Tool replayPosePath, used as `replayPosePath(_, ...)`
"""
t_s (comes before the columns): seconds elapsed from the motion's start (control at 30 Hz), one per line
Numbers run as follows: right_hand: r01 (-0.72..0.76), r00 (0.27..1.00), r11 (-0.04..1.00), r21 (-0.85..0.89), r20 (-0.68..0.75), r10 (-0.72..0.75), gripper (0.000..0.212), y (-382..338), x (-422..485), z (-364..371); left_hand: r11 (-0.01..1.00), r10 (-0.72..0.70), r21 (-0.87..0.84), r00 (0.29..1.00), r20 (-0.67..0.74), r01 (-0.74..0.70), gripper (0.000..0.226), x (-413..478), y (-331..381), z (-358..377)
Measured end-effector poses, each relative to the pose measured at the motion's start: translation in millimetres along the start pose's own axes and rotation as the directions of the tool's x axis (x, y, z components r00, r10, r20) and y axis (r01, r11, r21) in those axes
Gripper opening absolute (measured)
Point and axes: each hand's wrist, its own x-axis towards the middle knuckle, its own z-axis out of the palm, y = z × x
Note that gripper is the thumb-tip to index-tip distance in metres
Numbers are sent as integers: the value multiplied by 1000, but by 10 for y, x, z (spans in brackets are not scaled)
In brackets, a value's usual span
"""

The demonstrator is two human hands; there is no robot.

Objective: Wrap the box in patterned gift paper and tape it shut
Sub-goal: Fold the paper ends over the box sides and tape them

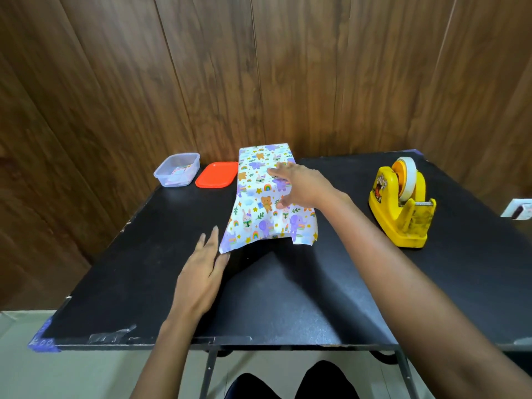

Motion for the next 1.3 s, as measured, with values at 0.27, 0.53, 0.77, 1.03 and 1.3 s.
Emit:
replayPosePath(0.27,-2,1000,995,-97,15,3,89,-59,-2,-46,743,363,586,930,53,-323,90,723,734,-120)
replayPosePath(0.53,0,996,961,-276,81,24,99,-121,33,-61,637,221,714,956,192,-291,104,1185,844,100)
replayPosePath(0.77,-31,972,791,611,-165,165,54,29,-369,-105,579,243,758,951,193,-302,102,1184,851,105)
replayPosePath(1.03,-184,885,723,666,-208,417,89,-108,-1044,942,589,241,742,946,216,-319,105,1183,849,111)
replayPosePath(1.3,-119,805,758,641,-384,451,65,-112,-880,910,667,229,654,933,276,-357,112,1194,859,19)
